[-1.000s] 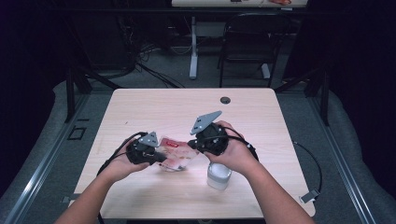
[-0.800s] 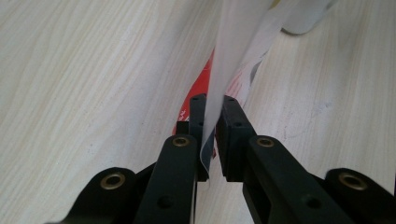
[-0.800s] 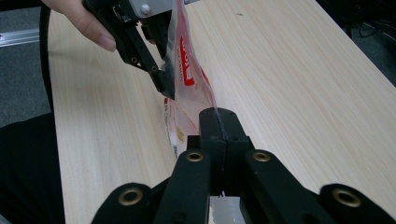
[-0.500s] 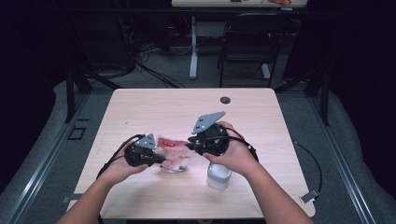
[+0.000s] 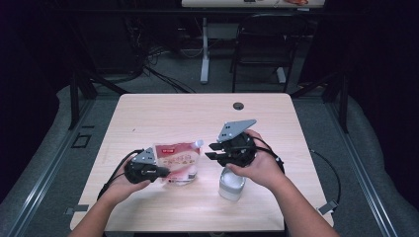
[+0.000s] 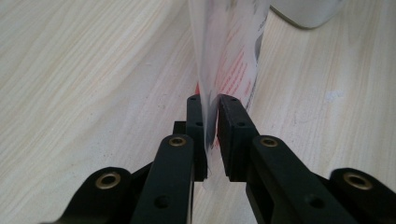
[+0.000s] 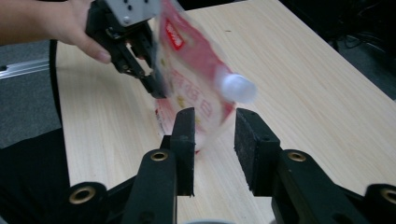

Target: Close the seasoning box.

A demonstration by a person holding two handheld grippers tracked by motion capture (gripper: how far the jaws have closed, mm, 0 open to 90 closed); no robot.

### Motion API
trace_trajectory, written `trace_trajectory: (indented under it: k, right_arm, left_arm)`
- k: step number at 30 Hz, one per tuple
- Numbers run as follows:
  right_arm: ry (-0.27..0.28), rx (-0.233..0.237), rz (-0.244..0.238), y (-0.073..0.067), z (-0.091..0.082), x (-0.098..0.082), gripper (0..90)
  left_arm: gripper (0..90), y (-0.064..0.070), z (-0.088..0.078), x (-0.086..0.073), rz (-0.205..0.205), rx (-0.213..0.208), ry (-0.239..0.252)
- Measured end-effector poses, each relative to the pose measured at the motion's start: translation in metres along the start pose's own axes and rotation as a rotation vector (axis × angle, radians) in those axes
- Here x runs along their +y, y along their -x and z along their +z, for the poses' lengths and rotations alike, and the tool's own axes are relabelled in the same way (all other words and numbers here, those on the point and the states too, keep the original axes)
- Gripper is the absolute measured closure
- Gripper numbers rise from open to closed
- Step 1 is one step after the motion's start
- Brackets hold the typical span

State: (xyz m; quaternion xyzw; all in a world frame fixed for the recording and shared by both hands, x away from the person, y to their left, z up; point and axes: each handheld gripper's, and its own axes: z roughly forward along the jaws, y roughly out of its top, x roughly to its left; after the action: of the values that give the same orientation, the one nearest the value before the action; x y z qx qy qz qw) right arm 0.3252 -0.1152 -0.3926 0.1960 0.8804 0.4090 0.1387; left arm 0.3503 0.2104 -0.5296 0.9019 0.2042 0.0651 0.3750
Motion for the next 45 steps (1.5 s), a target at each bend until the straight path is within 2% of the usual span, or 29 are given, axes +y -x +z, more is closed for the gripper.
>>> trace_trajectory:
  k: [2,5,6,7,9,10,12,16,18,21,28,31,41,45]
  right_arm:
    - [0.001,-0.011,0.016,0.004,-0.004,-0.004,67.8]
    - [0.007,-0.052,0.044,0.012,-0.011,-0.012,63.9]
    - [0.006,-0.085,0.071,0.019,-0.015,-0.019,62.5]
    - [0.006,-0.085,0.071,0.019,-0.015,-0.019,62.5]
    - [0.004,-0.110,0.105,0.027,-0.019,-0.026,61.7]
    - [0.009,-0.140,0.132,0.033,-0.023,-0.032,60.3]
    - [0.015,-0.155,0.145,0.036,-0.025,-0.036,60.2]
    - [0.019,-0.159,0.213,0.049,-0.030,-0.049,58.5]
    - [0.011,-0.151,0.245,0.055,-0.027,-0.058,53.5]
    - [0.013,-0.136,0.265,0.057,-0.024,-0.063,52.8]
    - [0.019,-0.102,0.289,0.051,-0.020,-0.071,57.0]
    - [0.021,-0.087,0.289,0.048,-0.018,-0.072,58.3]
    - [0.057,-0.062,0.262,0.029,-0.023,-0.076,58.4]
    - [0.076,-0.029,0.253,0.018,-0.025,-0.079,58.0]
  left_arm:
    - [80.3,0.001,0.000,-0.003,-0.009,0.010,0.004]
    - [78.0,0.003,-0.001,-0.008,-0.026,0.019,0.019]
    - [76.5,0.002,-0.001,-0.010,-0.035,0.021,0.025]
    - [76.5,0.002,-0.002,-0.012,-0.044,0.022,0.028]
    - [75.5,0.002,-0.003,-0.014,-0.061,0.029,0.051]
    - [73.1,0.002,-0.004,-0.015,-0.073,0.031,0.062]
    - [73.1,0.002,-0.005,-0.018,-0.086,0.025,0.073]
    - [68.7,0.003,-0.008,-0.021,-0.102,0.034,0.096]
    - [67.1,0.004,-0.009,-0.022,-0.104,0.052,0.088]
    - [66.4,0.005,-0.010,-0.022,-0.108,0.062,0.093]
    - [63.1,0.010,-0.013,-0.025,-0.123,0.076,0.104]
    - [61.3,0.011,-0.017,-0.027,-0.136,0.083,0.124]
    - [60.5,0.017,-0.026,-0.035,-0.156,0.107,0.109]
    - [60.3,0.019,-0.028,-0.038,-0.161,0.115,0.111]
